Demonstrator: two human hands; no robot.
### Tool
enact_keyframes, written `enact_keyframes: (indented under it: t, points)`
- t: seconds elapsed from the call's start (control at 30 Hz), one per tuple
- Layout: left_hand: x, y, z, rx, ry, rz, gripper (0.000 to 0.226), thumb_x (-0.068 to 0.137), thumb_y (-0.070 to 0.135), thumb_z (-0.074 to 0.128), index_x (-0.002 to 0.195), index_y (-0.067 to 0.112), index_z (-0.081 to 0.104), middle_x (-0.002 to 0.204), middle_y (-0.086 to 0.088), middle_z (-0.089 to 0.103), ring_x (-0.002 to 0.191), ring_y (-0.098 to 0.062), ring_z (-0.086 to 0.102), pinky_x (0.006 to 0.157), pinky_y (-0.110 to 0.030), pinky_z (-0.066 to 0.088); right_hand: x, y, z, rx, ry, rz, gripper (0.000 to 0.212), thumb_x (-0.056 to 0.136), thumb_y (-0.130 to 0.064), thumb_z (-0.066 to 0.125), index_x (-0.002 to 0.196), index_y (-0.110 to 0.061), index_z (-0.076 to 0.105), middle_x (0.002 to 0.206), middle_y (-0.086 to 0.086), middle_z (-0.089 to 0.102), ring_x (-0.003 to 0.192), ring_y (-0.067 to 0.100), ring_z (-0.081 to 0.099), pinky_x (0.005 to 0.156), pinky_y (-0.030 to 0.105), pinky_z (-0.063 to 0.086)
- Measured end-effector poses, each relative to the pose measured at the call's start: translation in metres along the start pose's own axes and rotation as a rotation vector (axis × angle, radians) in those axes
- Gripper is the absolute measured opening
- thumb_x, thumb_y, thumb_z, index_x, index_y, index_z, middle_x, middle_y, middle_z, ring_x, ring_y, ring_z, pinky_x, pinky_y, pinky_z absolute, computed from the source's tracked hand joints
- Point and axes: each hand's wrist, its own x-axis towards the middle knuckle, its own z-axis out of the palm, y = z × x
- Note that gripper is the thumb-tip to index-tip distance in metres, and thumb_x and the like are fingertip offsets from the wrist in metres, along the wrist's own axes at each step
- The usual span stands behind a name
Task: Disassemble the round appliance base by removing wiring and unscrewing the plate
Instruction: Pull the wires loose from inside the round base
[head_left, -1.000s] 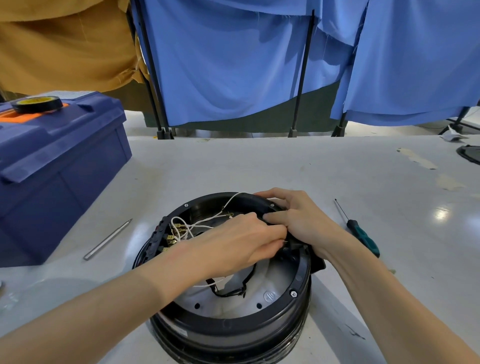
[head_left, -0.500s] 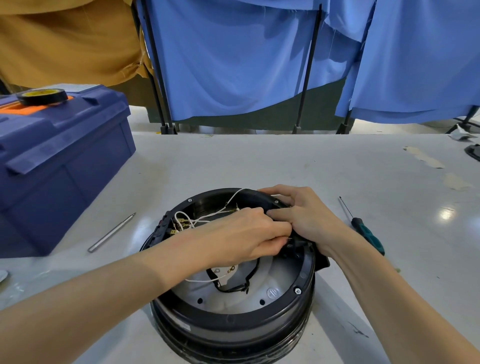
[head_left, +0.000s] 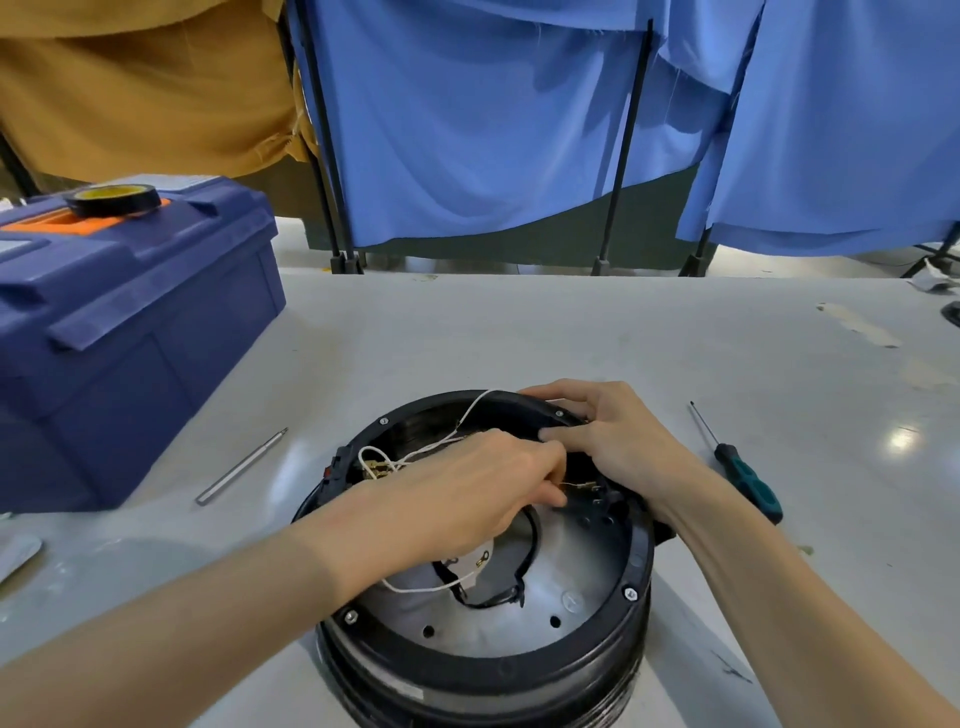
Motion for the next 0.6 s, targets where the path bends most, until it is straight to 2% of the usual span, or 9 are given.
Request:
enact_keyframes:
  t: [0.07,0.1,0.17,0.23,0.3,0.37,0.43,0.5,0.6]
  points:
    - [0.0,0.001,0.002,-0.043,0.001,-0.041,0.012,0.099,0.012,0.048,0.108,0.016,0.055,0.077,0.013,0.053,0.071,0.019,0.045,0.058,-0.011,0.035,0.0,-0.001,0.0,0.006,-0.001,0.001,0.038,0.084,0.007,0.06,0.109,-0.019,0.07,0.096,-0.001,0.076,0.083,0.017,0.073,0.068,0.022,0.057]
    - [0.001,0.004,0.003,-0.068,0.002,-0.06,0.013,0.097,0.011,0.049,0.106,0.017,0.056,0.072,0.013,0.049,0.072,0.015,0.051,0.06,-0.01,0.038,-0.001,-0.001,0.0,0.003,0.002,0.0,0.038,0.084,0.008,0.059,0.109,-0.019,0.07,0.097,-0.001,0.076,0.084,0.016,0.073,0.067,0.021,0.056]
    - [0.001,0.009,0.003,-0.085,0.008,-0.101,0.013,0.096,0.013,0.049,0.102,0.019,0.059,0.075,0.009,0.052,0.077,-0.009,0.06,0.071,-0.03,0.05,-0.001,-0.001,0.0,-0.001,0.009,0.004,0.038,0.084,0.008,0.059,0.109,-0.019,0.07,0.096,-0.001,0.076,0.082,0.017,0.072,0.068,0.023,0.056]
    - [0.003,0.014,0.001,-0.053,0.029,-0.163,0.015,0.094,0.016,0.05,0.098,0.021,0.063,0.081,-0.001,0.056,0.084,-0.027,0.06,0.075,-0.041,0.05,0.0,-0.001,0.001,0.009,0.009,0.02,0.038,0.084,0.008,0.059,0.108,-0.019,0.07,0.095,-0.001,0.077,0.077,0.018,0.072,0.067,0.028,0.057]
    - [0.005,0.019,0.0,0.039,0.066,-0.219,0.016,0.09,0.018,0.05,0.097,0.021,0.065,0.081,-0.005,0.052,0.086,-0.032,0.056,0.067,-0.037,0.043,0.0,0.0,0.001,0.029,0.007,0.029,0.038,0.083,0.009,0.059,0.108,-0.018,0.07,0.095,0.001,0.076,0.073,0.018,0.07,0.064,0.03,0.056]
    - [0.007,0.026,-0.002,0.149,0.076,-0.245,0.017,0.086,0.017,0.051,0.095,0.019,0.065,0.069,0.001,0.035,0.076,-0.03,0.046,0.053,-0.032,0.024,0.0,0.0,0.001,0.035,0.005,0.027,0.038,0.083,0.009,0.059,0.108,-0.017,0.07,0.095,0.001,0.076,0.073,0.018,0.07,0.064,0.029,0.057]
    - [0.008,0.029,-0.004,0.215,0.071,-0.246,0.019,0.085,0.016,0.05,0.096,0.019,0.065,0.066,0.002,0.028,0.073,-0.027,0.038,0.048,-0.03,0.013,-0.001,-0.001,0.001,0.035,0.004,0.022,0.038,0.082,0.009,0.06,0.109,-0.017,0.069,0.094,0.001,0.077,0.075,0.017,0.069,0.065,0.027,0.057]
    - [0.007,0.025,-0.005,0.203,0.083,-0.234,0.02,0.085,0.017,0.05,0.096,0.022,0.066,0.069,0.001,0.038,0.077,-0.028,0.046,0.05,-0.03,0.017,-0.001,-0.001,0.001,0.026,0.005,0.022,0.038,0.082,0.009,0.06,0.109,-0.016,0.069,0.093,0.001,0.077,0.074,0.016,0.07,0.064,0.025,0.057]
    - [0.003,0.014,-0.006,0.051,0.081,-0.199,0.024,0.09,0.026,0.055,0.111,0.031,0.065,0.093,-0.001,0.064,0.096,-0.025,0.058,0.067,-0.032,0.041,-0.001,-0.001,0.0,0.024,0.007,0.019,0.038,0.083,0.009,0.06,0.109,-0.016,0.07,0.091,0.002,0.077,0.073,0.017,0.071,0.065,0.026,0.058]
